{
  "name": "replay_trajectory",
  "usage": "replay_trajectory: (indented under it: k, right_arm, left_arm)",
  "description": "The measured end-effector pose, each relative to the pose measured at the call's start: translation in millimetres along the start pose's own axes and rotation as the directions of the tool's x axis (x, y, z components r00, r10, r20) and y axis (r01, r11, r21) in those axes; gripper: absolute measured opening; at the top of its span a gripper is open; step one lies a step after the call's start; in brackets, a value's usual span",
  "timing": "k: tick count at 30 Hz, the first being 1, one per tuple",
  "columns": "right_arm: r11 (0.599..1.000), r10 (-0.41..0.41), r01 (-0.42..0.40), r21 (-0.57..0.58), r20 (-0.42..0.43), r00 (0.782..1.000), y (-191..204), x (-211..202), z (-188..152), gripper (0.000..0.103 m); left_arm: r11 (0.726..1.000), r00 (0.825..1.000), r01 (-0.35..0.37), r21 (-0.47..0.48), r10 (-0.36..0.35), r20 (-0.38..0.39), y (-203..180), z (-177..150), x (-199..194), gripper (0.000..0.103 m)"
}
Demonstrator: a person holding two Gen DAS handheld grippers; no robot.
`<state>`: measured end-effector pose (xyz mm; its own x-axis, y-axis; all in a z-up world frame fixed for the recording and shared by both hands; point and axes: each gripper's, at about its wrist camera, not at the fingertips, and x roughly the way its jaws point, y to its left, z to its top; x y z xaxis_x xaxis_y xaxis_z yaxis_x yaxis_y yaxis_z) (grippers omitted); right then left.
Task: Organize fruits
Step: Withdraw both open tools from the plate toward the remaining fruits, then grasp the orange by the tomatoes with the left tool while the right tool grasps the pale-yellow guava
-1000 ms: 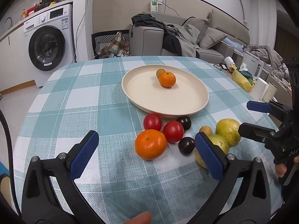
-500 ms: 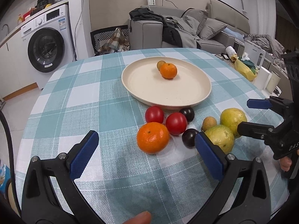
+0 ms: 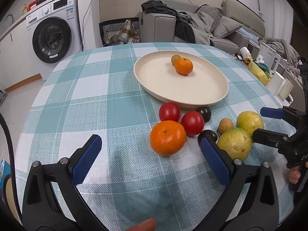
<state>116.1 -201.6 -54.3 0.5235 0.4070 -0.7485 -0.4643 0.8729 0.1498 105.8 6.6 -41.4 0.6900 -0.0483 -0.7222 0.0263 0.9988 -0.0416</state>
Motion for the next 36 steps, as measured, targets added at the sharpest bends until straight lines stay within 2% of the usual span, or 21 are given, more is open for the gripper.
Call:
replay_trajectory:
  k: [2,5,6,12,17,19,21,23,26,36]
  right_arm:
    - [1.0,0.008,-0.008,-0.003,-0.006,1.0,0.5,1.1,-0.4,0.099]
    - [1.0,0.02,-0.02,-0.007,-0.02,1.0,1.7,4.3,-1.1,0.085]
    - [1.0,0.024,-0.024,-0.007,-0.025,0.999,1.8,5.5,-1.5,0.083]
    - [0.999,0.047,-0.047,-0.002,-0.03,0.998,2.7,6.8,-3.8,0.078]
    - [0.998,0.06,-0.06,0.001,-0.029,0.998,3.5,7.3,-4.4,0.073]
    - [0.998,0.068,-0.068,0.005,-0.03,0.997,3.5,8.1,-4.5,0.072]
    - [0.997,0.078,-0.078,0.006,-0.031,0.996,4.0,8.6,-4.3,0.066]
    - [0.996,0.089,-0.089,0.003,-0.033,0.995,4.9,8.5,-4.5,0.062]
    - [0.995,0.103,-0.103,-0.007,-0.03,0.994,7.2,8.2,-4.9,0.051]
    - [0.995,0.094,-0.095,-0.02,-0.025,0.995,8.6,7.5,-5.6,0.05]
  left_arm:
    - [1.0,1.0,-0.001,-0.004,0.001,-0.004,0.8,-0.2,0.8,0.103]
    - [1.0,1.0,0.003,-0.008,-0.003,-0.009,1.8,0.1,2.6,0.103]
    - [1.0,1.0,0.003,-0.009,-0.003,-0.012,1.9,0.2,3.1,0.103]
    - [1.0,1.0,0.004,-0.01,-0.004,-0.014,2.4,0.2,4.0,0.102]
    - [1.0,0.999,0.008,-0.011,-0.009,-0.031,2.2,0.6,7.3,0.097]
    - [1.0,0.999,0.013,-0.012,-0.014,-0.04,1.9,0.7,9.2,0.091]
    - [1.0,0.999,0.018,-0.013,-0.019,-0.05,1.6,1.2,11.4,0.087]
    - [0.999,0.998,0.027,-0.016,-0.028,-0.059,2.1,0.9,13.6,0.078]
    - [0.999,0.997,0.043,-0.024,-0.045,-0.07,4.0,0.5,16.7,0.074]
    - [0.996,0.994,0.088,-0.031,-0.09,-0.062,2.8,1.3,17.7,0.066]
